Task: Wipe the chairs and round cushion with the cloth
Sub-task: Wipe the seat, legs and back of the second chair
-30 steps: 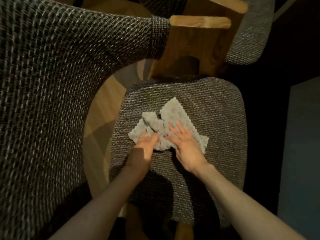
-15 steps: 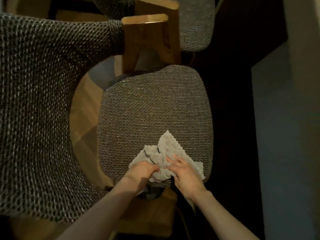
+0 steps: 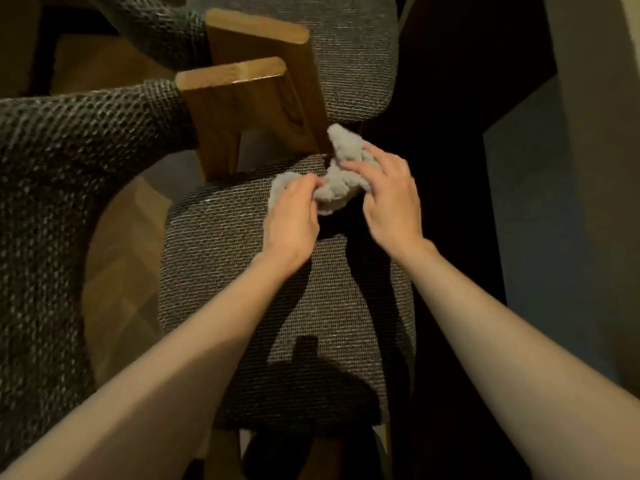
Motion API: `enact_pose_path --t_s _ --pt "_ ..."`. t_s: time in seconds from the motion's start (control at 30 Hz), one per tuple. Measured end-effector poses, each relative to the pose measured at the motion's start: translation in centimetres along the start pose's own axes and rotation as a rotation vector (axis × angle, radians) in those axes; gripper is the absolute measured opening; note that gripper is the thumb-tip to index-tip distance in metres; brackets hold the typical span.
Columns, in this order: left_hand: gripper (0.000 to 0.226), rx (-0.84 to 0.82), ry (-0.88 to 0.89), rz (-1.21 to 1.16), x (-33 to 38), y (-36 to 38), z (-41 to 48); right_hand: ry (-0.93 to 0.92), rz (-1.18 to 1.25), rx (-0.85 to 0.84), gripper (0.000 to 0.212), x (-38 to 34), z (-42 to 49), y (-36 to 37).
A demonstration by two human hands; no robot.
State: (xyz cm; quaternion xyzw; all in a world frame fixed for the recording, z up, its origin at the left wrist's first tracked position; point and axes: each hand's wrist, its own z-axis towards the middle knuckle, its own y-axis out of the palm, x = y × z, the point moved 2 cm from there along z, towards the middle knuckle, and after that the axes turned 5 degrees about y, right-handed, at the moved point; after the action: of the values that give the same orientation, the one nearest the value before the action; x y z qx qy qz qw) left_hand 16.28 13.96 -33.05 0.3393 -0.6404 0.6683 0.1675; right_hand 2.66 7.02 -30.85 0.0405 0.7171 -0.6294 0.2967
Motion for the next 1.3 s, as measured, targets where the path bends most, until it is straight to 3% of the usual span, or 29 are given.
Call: enact_pose_path --t_s 0.1,0.2,0.37,0.53,0.93,1.03,1.17,1.3 --pt "0.033 -0.073 -0.008 0.045 -2.1 1.9 2.5 0.037 -0.019 -0.279 0.054 2.6 2.9 2.8" --pt "0.033 -0.13 0.005 0.121 -4.0 3.8 2.2 0.094 0.131 -0.499 0.047 5.1 2.5 5.1" --pt "0.029 -0.094 0.075 0.216 -4.4 4.7 0.5 0.154 0.263 -0.354 0.037 6.6 0.1 6.1" --pt "0.031 -0.186 0.011 0.101 -3.1 6.3 -3.8 0.215 0.18 -0.265 0.031 7.3 -4.3 5.6" --pt "0.037 -0.631 0.03 0.055 -0.1 8.2 -18.9 0.644 0.25 -0.103 0.033 8.6 -25.6 4.6" --pt "0.036 -0.766 0.057 0.11 0.1 7.5 -21.6 0.781 0.304 -0.151 0.035 7.3 -29.6 4.7" --pt "0.031 -0.908 0.011 0.138 0.5 5.5 -24.1 0.964 0.49 -0.366 0.03 5.1 -34.2 5.3" --pt "0.019 -0.854 -0.009 0.036 2.4 2.0 -24.0 0.997 0.642 -0.281 0.029 3.0 -34.3 3.2"
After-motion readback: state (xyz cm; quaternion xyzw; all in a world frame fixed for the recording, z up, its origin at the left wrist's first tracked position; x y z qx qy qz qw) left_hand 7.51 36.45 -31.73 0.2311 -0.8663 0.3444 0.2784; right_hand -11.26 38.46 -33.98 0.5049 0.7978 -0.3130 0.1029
